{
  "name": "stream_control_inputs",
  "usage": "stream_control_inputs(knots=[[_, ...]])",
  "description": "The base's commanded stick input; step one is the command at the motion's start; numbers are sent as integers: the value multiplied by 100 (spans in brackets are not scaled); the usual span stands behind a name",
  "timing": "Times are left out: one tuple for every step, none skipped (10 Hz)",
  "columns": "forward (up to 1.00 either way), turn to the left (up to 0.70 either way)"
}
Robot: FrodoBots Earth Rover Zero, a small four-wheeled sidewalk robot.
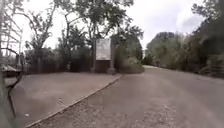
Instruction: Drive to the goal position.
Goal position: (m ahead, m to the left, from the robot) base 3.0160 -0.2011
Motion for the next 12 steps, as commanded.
stream_control_inputs(knots=[[70, 2], [70, 2], [70, 3], [70, 3], [70, 2], [70, 2], [70, 1], [70, 1], [70, 0], [70, 0], [70, 0], [70, 0]])
